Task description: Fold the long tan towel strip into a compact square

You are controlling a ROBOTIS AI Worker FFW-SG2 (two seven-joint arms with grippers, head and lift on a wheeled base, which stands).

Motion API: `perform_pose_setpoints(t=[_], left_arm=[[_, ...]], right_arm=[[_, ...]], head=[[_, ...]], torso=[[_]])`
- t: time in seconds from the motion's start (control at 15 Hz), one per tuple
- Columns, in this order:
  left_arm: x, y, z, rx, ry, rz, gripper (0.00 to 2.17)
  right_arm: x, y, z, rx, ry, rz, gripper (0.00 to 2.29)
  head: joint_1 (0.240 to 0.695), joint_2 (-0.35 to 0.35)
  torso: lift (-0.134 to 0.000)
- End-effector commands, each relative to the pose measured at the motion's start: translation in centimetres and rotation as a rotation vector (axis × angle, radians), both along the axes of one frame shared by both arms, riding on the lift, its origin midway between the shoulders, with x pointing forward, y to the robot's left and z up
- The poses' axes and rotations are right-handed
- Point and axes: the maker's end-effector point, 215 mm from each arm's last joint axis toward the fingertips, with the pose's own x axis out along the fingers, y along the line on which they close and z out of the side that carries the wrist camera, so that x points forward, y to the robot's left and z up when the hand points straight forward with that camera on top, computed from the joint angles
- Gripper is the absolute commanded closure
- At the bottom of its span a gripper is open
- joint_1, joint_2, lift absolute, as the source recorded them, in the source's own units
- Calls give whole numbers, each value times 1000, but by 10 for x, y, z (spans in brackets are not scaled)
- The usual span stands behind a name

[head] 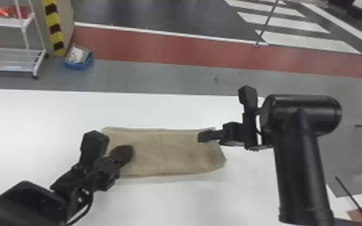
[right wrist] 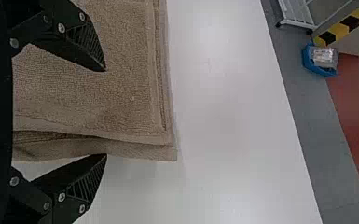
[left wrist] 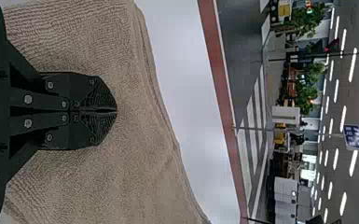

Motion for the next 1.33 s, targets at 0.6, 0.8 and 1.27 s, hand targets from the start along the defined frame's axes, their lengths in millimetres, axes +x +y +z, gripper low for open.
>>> perform_pose_setpoints(t=[0.6,0.8,1.27], left_arm=[[2,-1,0,1,-2,-2,2142],[2,-3,-1,2,-1,-6,2142],[2,-4,0,0,-4,-7,2142]], right_arm=[[-4,-12,-2,-44,24,19,289],[-12,-9,-9,-32,37,32,289],[-24,-18,-23,-20,77,22,289]], head=[[695,-264],[695,-268],[695,-273]], torso=[[-124],[-124],[-124]])
